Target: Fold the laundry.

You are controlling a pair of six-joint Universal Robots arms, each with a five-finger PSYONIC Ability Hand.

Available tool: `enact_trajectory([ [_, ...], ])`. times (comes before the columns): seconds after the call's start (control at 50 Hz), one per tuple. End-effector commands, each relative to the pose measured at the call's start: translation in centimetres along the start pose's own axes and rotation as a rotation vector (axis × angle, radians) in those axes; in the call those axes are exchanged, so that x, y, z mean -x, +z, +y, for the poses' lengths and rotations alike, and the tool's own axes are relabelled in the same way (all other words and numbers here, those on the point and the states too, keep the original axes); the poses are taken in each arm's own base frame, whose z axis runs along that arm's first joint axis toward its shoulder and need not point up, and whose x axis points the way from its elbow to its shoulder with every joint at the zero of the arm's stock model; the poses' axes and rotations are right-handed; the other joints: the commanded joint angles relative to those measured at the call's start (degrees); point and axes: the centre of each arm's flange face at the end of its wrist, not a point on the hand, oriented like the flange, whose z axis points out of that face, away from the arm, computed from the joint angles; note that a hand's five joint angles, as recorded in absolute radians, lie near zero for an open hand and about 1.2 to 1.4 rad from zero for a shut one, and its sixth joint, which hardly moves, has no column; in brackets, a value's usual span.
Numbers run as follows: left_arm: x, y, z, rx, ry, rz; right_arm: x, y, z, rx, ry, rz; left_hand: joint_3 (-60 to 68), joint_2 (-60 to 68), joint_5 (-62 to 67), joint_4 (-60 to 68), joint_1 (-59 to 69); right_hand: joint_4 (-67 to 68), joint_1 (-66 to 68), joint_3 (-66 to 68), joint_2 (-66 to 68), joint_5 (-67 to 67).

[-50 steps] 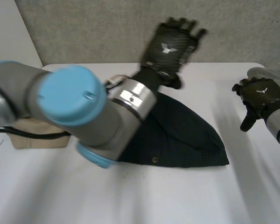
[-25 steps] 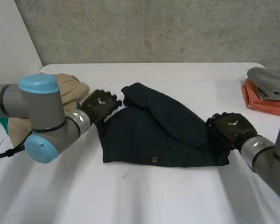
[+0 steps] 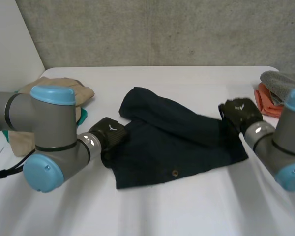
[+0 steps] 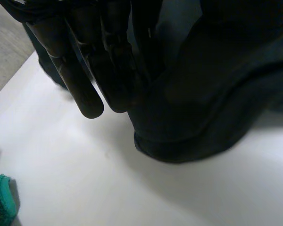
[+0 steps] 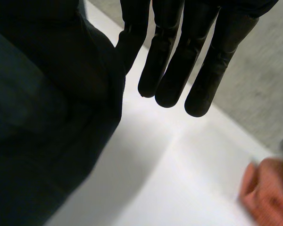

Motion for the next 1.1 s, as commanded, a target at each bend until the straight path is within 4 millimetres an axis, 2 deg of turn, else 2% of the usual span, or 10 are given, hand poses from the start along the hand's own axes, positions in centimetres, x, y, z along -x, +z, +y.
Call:
enact_trajectory([
  [0.02, -3.7, -4.5, -2.7, -0.044, -0.143, 0.017, -1.8, 5.6, -2.0, -0.125, -0.144, 0.072, 11.7, 11.6, 12.1, 11.4, 25.7, 12.1, 19.8, 12.2, 12.7, 13.5],
  [0.24, -9.3, -4.9, -4.9, -0.124, -0.237, -0.003, 0.3, 9.9, -2.5, -0.310, -0.178, 0.089, 11.7, 11.6, 12.1, 11.4, 25.7, 12.1, 19.8, 12.2, 12.7, 13.5],
  [0.34, -11.4, -5.4, -5.5, -0.178, -0.233, 0.038, 1.1, 10.1, -2.4, -0.361, -0.179, 0.032, 11.7, 11.6, 12.1, 11.4, 25.7, -40.3, -32.5, -40.1, -39.6, -38.8],
  [0.36, -11.4, -5.3, -5.6, -0.192, -0.239, 0.036, 1.1, 10.0, -2.4, -0.359, -0.176, 0.025, 1.5, 1.5, 1.9, 1.3, 15.5, -57.9, -50.2, -57.8, -57.3, -56.5],
  [0.38, -11.4, -5.2, -5.8, -0.216, -0.248, 0.029, 1.1, 9.9, -2.5, -0.357, -0.173, 0.027, -25.1, -25.1, -24.7, -25.3, -11.1, -57.9, -50.2, -57.8, -57.3, -56.5],
  [0.42, -11.1, -5.2, -6.1, -0.235, -0.247, 0.015, 0.8, 9.7, -2.7, -0.345, -0.162, 0.044, -38.1, -38.1, -37.7, -38.3, -24.1, -57.9, -50.2, -57.8, -57.3, -56.5],
  [0.52, -7.2, -6.6, -7.6, -0.298, -0.284, -0.080, -1.1, 6.2, -4.1, -0.236, -0.134, 0.125, -43.0, -43.0, -42.6, -43.2, -29.0, -57.9, -50.2, -57.8, -57.3, -56.5],
  [0.72, 1.5, -5.6, -5.1, -0.268, -0.348, -0.245, -1.1, -3.0, -5.8, 0.013, 0.008, 0.075, -44.7, -44.7, -44.3, -44.9, -30.7, -57.9, -50.2, -57.8, -57.3, -56.5],
  [0.9, 3.8, -1.4, -1.1, -0.218, -0.228, -0.085, 5.2, -10.4, -3.4, 0.242, 0.286, -0.121, -44.7, -44.7, -44.3, -44.9, -30.7, -57.7, -49.9, -57.5, -57.0, -56.2],
  [1.1, 4.4, 0.3, 0.3, -0.186, -0.234, -0.086, 12.8, -13.1, -0.9, 0.219, 0.304, -0.220, -44.5, -44.6, -44.1, -44.7, -30.5, -51.5, -43.7, -51.3, -50.8, -50.0],
])
